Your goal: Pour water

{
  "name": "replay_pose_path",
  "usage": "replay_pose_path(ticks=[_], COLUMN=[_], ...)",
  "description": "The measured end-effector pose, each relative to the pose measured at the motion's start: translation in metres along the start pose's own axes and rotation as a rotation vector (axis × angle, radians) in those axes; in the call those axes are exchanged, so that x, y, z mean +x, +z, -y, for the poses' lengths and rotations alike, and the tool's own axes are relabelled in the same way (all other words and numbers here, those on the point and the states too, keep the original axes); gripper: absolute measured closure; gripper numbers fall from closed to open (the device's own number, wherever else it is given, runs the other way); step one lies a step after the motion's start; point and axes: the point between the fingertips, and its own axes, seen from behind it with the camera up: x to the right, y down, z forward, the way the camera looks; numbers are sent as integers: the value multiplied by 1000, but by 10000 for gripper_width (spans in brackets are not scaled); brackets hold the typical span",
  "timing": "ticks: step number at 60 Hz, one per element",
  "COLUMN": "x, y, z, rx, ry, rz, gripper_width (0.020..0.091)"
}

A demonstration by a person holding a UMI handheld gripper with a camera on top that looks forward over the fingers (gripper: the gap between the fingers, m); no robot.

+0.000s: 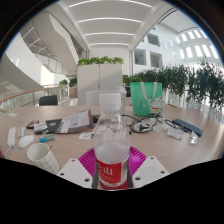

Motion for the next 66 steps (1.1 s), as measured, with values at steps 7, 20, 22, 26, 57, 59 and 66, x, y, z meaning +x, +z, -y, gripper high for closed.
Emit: replay_pose_path(ticks=[7,20,22,26,57,59,66], x=[13,13,13,14,10,9,7], y=[11,13,14,13,8,3,-24], z=[-19,-25,-24,-26,-38,-43,-51], rx=[-24,-26,-28,-27,-91,-120,-189], ry=[2,24,24,24,-35,-52,-52], rz=[15,25,31,24,35,35,53], gripper_width=[682,630,629,615,433,402,332])
